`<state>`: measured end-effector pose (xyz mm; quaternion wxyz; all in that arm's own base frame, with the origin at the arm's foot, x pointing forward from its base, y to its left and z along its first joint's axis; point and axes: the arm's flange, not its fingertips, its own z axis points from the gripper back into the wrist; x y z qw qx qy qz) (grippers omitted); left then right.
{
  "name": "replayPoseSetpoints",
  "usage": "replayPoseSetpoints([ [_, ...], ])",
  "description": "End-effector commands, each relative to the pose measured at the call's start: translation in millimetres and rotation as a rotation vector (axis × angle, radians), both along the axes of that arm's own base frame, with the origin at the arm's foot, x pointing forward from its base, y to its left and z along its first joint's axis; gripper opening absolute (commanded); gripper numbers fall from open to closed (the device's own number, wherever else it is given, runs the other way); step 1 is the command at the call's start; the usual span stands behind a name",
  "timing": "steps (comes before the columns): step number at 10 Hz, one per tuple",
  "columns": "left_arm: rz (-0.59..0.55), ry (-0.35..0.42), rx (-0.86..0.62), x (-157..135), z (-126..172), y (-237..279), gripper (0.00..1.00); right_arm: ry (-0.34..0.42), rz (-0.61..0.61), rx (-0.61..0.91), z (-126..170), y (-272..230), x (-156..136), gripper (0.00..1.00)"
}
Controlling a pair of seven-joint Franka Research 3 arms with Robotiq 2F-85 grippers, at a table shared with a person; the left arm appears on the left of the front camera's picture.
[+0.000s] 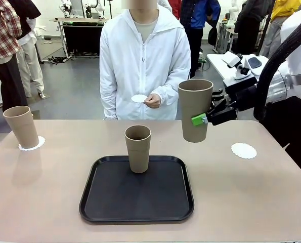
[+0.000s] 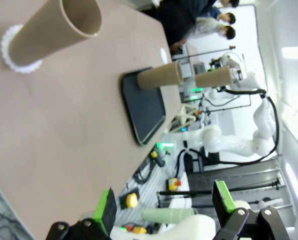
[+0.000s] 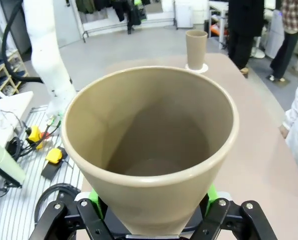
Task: Place coasters on the table and set cups on them.
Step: Take one Reusable plastic cup from the Flat Tray and place it on a coaster set by the human.
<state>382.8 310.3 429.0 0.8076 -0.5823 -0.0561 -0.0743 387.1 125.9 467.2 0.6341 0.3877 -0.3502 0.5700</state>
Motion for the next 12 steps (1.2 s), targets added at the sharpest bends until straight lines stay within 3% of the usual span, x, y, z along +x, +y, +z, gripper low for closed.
replayPoseSetpoints([
  [1,0.01,0.006,0.002,0.0,2.9,0.0,1.0,-0.021,0.1,-0.027,-7.0,-36.2,25.8,0.84],
  [4,0.01,0.006,0.002,0.0,2.9,0.0,1.0,-0.034,-0.045,-0.065,-30.9,-152.6,74.4,0.84],
  [7,0.01,0.006,0.002,0.0,2.9,0.0,1.0,-0.093,-0.165,0.083,-46.9,-228.3,84.3,0.84],
  [10,0.01,0.006,0.002,0.0,2.9,0.0,1.0,-0.1,-0.253,0.137,-55.2,-252.9,96.0,0.84],
  [12,0.01,0.006,0.002,0.0,2.9,0.0,1.0,-0.103,-0.291,0.119,-55.8,-241.7,99.5,0.84],
])
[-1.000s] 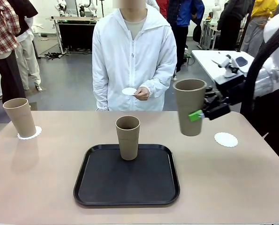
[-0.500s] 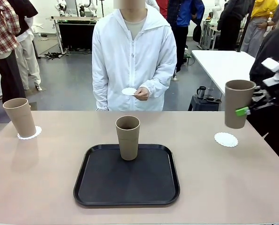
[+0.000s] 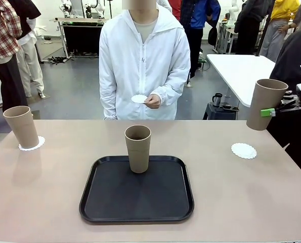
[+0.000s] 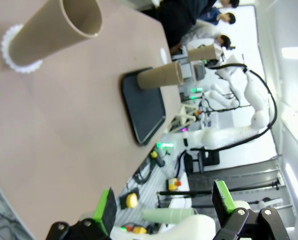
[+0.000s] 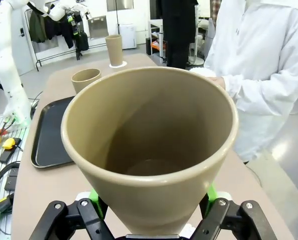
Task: Place coasters on the table and set cups on them.
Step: Take one Reusable plastic cup from the Flat Tray and place it on a coaster set by the human.
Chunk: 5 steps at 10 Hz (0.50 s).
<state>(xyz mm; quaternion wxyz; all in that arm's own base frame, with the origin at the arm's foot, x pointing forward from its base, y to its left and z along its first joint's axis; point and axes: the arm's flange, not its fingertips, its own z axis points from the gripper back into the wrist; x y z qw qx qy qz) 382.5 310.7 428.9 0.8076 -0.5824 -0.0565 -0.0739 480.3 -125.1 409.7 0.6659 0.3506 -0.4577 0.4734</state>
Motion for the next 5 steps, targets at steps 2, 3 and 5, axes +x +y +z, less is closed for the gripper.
replayPoseSetpoints([
  [2,0.009,0.006,0.002,0.4,3.0,-0.4,1.0,0.003,0.007,-0.004,0.5,-3.6,-3.0,0.84],
  [3,0.009,0.006,0.002,0.4,3.0,-0.4,1.0,0.003,0.007,-0.004,0.5,-3.6,-3.0,0.84],
  [5,0.009,0.006,0.002,0.4,3.0,-0.4,1.0,0.003,0.007,-0.004,0.5,-3.6,-3.0,0.84],
])
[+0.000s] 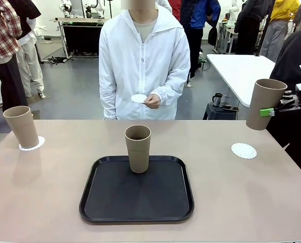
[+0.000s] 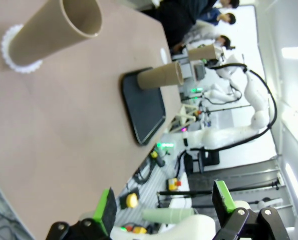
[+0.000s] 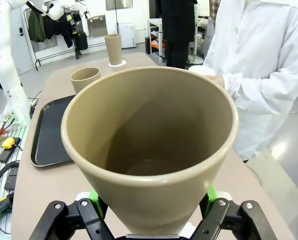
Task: Place coasters on the table and set cups on them.
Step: Take one Reusable plastic cup from the Flat Tray and place it on a coaster set by the human.
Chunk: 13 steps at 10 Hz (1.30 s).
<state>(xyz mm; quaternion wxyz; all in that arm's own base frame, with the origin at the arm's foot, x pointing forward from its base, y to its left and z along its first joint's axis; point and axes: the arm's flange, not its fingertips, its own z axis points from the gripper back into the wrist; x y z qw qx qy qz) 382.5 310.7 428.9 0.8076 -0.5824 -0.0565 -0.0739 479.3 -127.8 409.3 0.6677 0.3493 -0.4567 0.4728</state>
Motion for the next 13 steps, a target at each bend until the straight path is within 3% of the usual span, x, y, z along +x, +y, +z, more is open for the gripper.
replayPoseSetpoints([
  [1,0.009,0.006,0.002,0.3,3.0,-0.4,1.0,0.0,0.001,0.0,0.0,0.6,0.2,0.84],
  [2,0.009,0.006,0.002,0.3,3.0,-0.4,1.0,-0.099,0.06,-0.014,-1.8,-2.3,4.1,0.84],
  [3,0.009,0.006,0.002,0.3,3.0,-0.4,1.0,-0.13,0.057,-0.006,-9.2,-10.6,10.8,0.84],
  [6,0.009,0.006,0.002,0.3,3.0,-0.4,1.0,-0.156,0.056,0.006,-34.3,-22.0,28.3,0.84],
  [9,0.009,0.006,0.002,0.3,3.0,-0.4,1.0,-0.123,0.091,0.026,-64.1,-12.5,45.9,0.84],
  [13,0.009,0.006,0.002,0.3,3.0,-0.4,1.0,-0.042,0.116,-0.008,-93.1,-8.5,46.3,0.84],
])
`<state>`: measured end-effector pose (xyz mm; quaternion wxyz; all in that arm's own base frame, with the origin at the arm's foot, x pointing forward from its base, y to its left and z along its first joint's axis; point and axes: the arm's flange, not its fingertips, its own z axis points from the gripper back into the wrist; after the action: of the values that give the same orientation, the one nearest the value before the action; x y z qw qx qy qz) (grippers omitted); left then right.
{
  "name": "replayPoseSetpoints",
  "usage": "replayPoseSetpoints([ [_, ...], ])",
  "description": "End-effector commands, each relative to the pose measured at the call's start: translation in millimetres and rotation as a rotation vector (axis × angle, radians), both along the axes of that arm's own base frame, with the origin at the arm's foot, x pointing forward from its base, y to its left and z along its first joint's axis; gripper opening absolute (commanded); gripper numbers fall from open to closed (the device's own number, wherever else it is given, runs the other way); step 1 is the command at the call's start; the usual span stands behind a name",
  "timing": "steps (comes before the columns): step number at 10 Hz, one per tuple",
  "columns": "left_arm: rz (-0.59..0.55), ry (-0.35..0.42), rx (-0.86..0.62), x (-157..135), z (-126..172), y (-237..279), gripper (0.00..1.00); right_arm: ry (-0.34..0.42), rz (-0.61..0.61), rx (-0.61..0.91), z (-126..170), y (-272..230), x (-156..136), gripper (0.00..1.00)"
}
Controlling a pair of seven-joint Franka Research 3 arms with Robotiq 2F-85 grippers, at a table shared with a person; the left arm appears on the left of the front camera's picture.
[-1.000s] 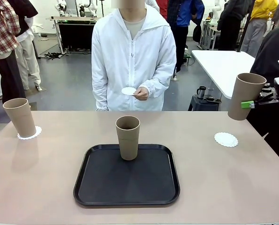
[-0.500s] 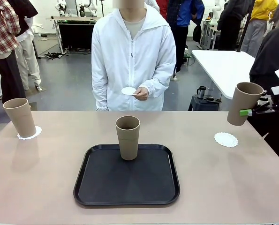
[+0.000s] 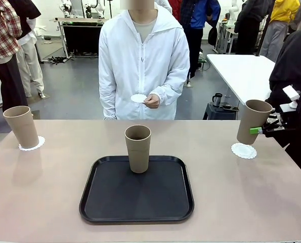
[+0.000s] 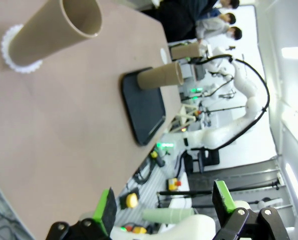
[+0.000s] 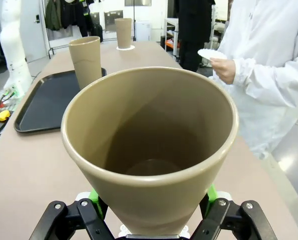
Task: Place coasters on the table and set cups on them.
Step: Take one Reusable plastic cup from the Flat Tray and place it on a coaster set by the human.
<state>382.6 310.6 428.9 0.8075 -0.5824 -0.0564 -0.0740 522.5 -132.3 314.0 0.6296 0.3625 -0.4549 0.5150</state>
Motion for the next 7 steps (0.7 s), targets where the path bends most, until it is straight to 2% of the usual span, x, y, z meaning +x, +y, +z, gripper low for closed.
replayPoseSetpoints([
  [1,0.01,0.006,0.003,0.3,3.0,-0.3,1.0,0.005,0.013,-0.014,-1.1,-6.2,0.1,0.84],
  [5,0.01,0.006,0.003,0.3,3.0,-0.3,1.0,0.056,0.027,-0.005,-19.1,-12.6,-3.1,0.84],
  [7,0.01,0.006,0.003,0.3,3.0,-0.3,1.0,0.057,0.029,-0.013,-26.5,-12.4,1.8,0.84],
])
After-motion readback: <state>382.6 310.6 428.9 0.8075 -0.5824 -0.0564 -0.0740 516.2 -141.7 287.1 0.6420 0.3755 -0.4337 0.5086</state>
